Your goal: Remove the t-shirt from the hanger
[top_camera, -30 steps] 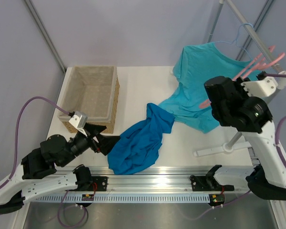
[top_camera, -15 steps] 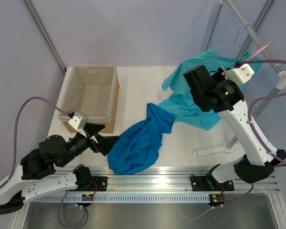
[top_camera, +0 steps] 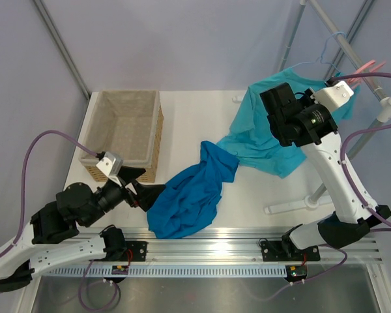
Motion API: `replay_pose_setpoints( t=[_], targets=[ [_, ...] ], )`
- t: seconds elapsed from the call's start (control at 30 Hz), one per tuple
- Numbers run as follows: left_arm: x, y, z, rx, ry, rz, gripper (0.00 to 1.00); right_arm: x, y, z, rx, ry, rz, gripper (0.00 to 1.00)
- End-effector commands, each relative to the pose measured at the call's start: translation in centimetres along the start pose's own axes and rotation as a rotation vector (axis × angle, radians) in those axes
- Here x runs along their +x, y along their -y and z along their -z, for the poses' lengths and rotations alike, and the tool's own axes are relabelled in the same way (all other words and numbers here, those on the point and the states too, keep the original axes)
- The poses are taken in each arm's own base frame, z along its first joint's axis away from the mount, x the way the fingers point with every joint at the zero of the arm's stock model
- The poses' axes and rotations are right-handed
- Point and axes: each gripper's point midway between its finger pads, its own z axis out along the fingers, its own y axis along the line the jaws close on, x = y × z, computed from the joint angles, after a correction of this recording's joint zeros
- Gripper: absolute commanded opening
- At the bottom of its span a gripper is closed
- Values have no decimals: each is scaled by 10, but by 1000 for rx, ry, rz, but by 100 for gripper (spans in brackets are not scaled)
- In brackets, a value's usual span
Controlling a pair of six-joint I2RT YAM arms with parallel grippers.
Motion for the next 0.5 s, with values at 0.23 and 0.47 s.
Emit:
replay_pose_setpoints(
  t=[0.23,0.47],
  targets=[
    [-18,10,-3,38,61,11,99,19,-2,-12,48,-20,22,0],
    [-11,8,-5,30,50,4,99,25,0,-12,52,-37,12,20]
  ],
)
